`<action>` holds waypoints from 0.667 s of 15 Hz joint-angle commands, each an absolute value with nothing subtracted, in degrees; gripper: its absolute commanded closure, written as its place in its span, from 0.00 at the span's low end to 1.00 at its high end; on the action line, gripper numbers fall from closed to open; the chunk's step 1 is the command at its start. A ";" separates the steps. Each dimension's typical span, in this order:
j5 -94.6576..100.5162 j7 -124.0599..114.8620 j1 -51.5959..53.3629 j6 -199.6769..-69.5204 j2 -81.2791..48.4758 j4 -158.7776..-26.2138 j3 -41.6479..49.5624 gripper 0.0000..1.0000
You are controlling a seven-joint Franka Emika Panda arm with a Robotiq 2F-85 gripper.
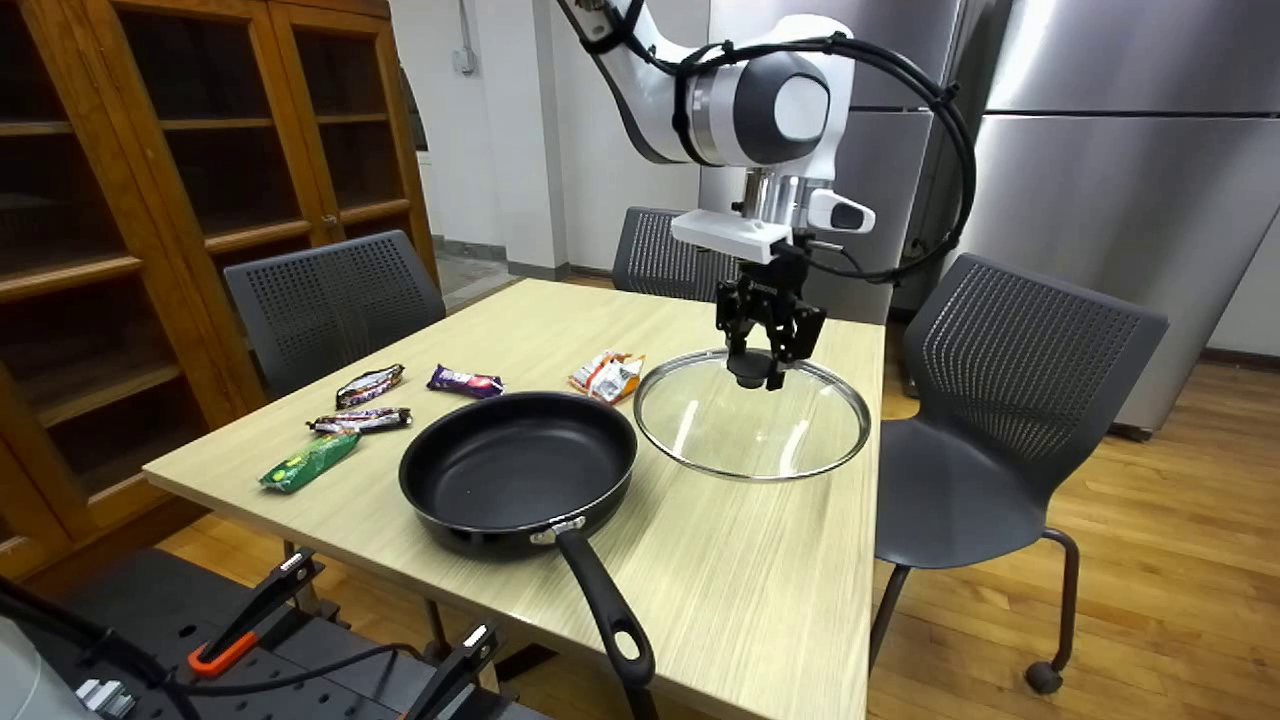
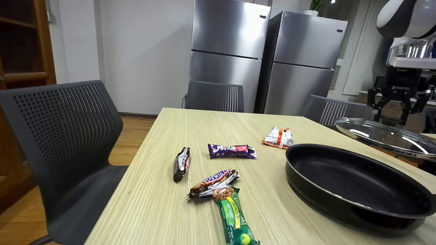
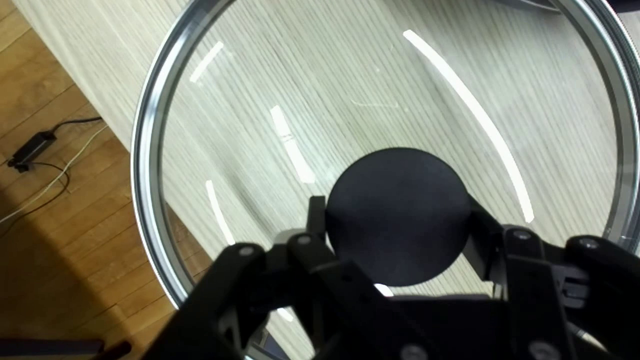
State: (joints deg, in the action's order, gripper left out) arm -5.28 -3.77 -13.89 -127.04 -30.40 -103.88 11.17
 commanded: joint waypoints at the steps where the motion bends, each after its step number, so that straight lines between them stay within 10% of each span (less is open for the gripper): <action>1: -6.38 -5.58 -14.80 -123.06 -34.05 -96.92 10.76 0.61; 10: -7.06 -8.42 -15.08 -119.21 -43.26 -85.94 10.37 0.61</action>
